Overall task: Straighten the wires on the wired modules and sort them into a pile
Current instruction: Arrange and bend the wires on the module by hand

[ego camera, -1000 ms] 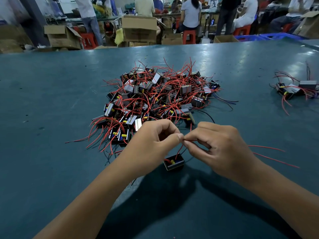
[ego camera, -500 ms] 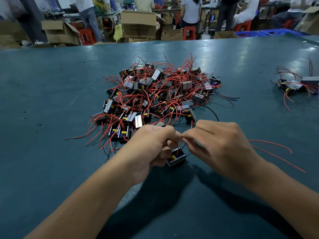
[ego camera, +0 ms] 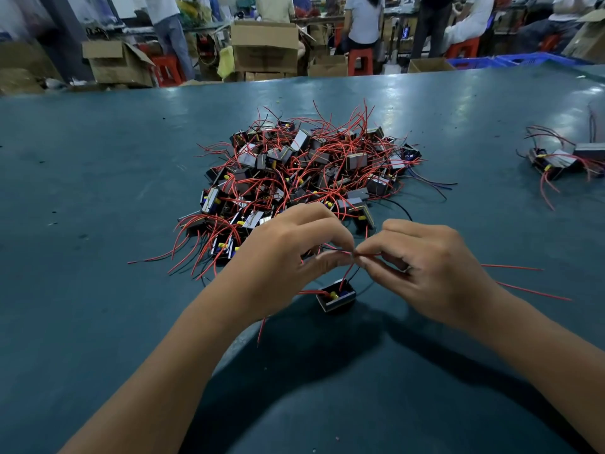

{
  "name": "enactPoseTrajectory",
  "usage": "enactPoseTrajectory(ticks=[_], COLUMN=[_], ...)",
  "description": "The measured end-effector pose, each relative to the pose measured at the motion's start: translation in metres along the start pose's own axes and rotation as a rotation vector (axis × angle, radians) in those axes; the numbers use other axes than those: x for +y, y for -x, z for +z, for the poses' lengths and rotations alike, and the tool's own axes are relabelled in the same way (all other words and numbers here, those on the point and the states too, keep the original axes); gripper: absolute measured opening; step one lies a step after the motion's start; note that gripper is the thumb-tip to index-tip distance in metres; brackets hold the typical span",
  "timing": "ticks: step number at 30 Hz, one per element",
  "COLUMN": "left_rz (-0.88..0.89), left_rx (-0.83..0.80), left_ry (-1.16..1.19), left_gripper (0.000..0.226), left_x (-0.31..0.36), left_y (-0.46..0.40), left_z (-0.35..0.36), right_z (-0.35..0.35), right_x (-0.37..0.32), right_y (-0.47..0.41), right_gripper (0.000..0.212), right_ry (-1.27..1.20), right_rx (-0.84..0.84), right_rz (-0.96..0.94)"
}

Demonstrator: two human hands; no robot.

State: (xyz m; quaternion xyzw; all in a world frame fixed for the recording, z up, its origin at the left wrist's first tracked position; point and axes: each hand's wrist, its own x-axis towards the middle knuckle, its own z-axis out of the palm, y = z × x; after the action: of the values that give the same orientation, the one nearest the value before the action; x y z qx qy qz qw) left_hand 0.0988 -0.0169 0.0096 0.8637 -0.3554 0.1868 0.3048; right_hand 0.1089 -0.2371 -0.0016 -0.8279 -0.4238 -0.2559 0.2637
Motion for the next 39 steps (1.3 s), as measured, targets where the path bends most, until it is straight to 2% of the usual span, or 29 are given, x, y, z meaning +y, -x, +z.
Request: enactPoseTrajectory(ticks=[4,11,15,19,32,39], left_rz=[0.031,-0.069,-0.215,-0.248,-0.354,-0.591], left_rx=[-0.016,-0.084,-0.108,-0.150,-0.148,-0.118], left_ry=[-0.052,0.106,0.247,0.313,0.479,0.742], left_gripper=[0.014,0.014,0.015,0.014,0.015,0.017], left_x=[0.002,0.008,0.009,0.009,0.007,0.012], left_y=[0.000,0.001,0.003,0.002,0.004,0.003], left_z=[0.001,0.003,0.006,0.004,0.007,0.009], right_z=[0.001,0.003,0.005,0.004,0.004,0.008], right_x=[-0.001,-0.004,-0.004,-0.003,-0.008,-0.009], right_y=[0.000,0.001,0.001,0.001,-0.001,0.001], right_gripper=[0.014,0.017,0.008,0.006,0.009,0.005], right_ry=[-0.003,0.093,-0.013,-0.150,-0.127,-0.202], right_rx=[-0.007,0.031,0.023,0.018,0.005,0.016], right_rz=[-0.006,-0.089,-0.005,0.107,0.089,0.169])
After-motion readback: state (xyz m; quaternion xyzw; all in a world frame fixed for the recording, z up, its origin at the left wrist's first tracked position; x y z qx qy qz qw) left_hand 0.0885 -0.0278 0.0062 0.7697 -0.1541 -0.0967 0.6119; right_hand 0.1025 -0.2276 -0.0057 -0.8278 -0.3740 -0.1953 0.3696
